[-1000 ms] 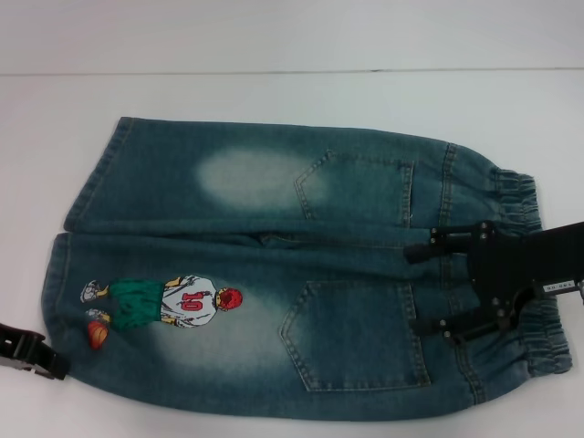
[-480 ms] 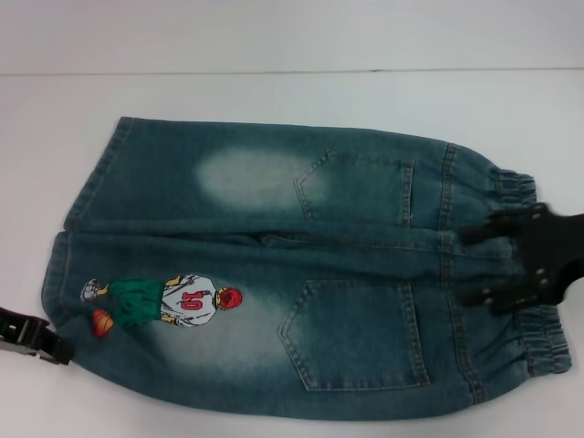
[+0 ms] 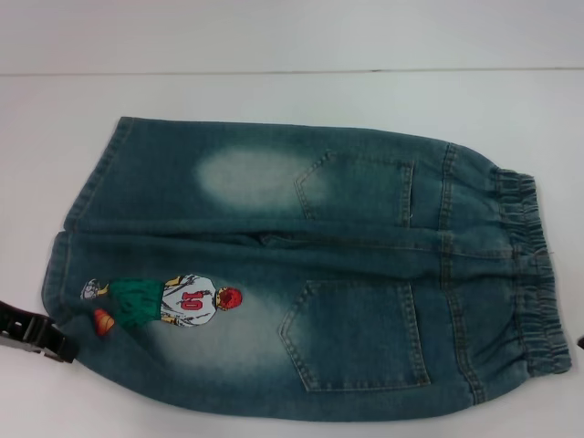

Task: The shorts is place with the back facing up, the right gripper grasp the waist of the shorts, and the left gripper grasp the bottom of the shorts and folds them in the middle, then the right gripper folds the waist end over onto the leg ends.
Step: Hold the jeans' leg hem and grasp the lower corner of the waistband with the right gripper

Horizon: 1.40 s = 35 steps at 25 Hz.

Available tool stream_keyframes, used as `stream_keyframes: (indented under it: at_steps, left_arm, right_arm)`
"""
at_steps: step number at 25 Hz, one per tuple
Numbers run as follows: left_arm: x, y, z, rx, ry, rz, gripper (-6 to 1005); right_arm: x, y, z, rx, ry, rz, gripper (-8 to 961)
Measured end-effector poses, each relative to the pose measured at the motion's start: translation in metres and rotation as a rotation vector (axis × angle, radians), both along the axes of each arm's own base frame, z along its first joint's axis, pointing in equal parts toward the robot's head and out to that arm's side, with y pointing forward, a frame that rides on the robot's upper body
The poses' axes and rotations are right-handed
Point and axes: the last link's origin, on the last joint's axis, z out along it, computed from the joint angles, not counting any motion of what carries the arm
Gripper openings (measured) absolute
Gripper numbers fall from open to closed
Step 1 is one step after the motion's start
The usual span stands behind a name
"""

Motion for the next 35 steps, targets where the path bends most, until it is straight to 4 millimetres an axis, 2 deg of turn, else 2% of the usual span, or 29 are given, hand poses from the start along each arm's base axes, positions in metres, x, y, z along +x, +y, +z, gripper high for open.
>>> stream_keyframes:
  at_steps: [5,13,26,31,35]
  left_arm:
    - [0.000,0.000,-0.001,-0.003,-0.001,0.002,78]
    - [0.000,-0.001,-0.003,-0.004,-0.005,0.006,78]
    - [0.002,0.002,-0.004,-0.002,-0.004,-0.002,78]
    - [0.003,0.002,-0.004,-0.004,-0.004,-0.003,79]
    - [0.002,0.002,-0.004,-0.006,-0.005,0.000,79]
  right_arm:
    - [-0.008,0.003,-0.011,-0.060,-0.106,-0.013,897]
    - [-0.003,-0.007,-0.039,-0.182,-0.101,-0.051,894]
    - [0.005,-0.010,-0.051,-0.183,-0.079,-0.052,865]
    - [0.002,-0.009,-0.057,-0.189,-0.026,-0.011,854]
    - [-0.002,-0.008,-0.055,-0.182,-0.004,0.023,845]
